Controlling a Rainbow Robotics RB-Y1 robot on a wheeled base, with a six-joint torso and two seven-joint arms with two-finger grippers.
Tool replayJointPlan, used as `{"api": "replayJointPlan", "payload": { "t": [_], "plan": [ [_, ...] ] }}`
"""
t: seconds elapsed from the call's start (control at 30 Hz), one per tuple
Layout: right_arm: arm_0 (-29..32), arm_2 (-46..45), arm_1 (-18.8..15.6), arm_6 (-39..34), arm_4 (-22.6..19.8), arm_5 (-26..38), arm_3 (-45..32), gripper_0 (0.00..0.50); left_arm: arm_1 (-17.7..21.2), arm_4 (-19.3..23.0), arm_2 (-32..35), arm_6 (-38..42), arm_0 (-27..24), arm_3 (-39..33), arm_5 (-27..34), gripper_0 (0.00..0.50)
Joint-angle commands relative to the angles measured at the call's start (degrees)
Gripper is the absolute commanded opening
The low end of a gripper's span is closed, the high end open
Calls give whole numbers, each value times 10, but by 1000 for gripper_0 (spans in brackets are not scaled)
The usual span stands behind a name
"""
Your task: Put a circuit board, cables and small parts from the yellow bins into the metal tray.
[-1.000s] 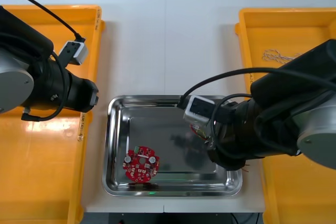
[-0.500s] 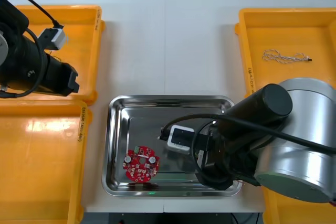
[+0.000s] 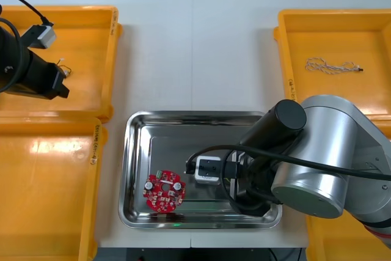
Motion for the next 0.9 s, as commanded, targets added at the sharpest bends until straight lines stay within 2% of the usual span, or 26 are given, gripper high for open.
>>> {"api": "replayJointPlan", "payload": {
  "t": [0.03,0.17,0.33,0.9],
  "plan": [
    [-15,23,10,14,10,-15,10,0,36,-1,20,-49,-37,27,-12,500],
    [-15,35,10,16,18,-23,20,0,44,-2,19,-66,-43,51,-21,500],
    [-15,73,9,14,53,-30,27,0,56,-3,19,-108,-56,90,-36,500],
    [-10,111,11,9,75,-79,69,0,60,-34,19,-224,-116,247,-94,500]
  ]
}}
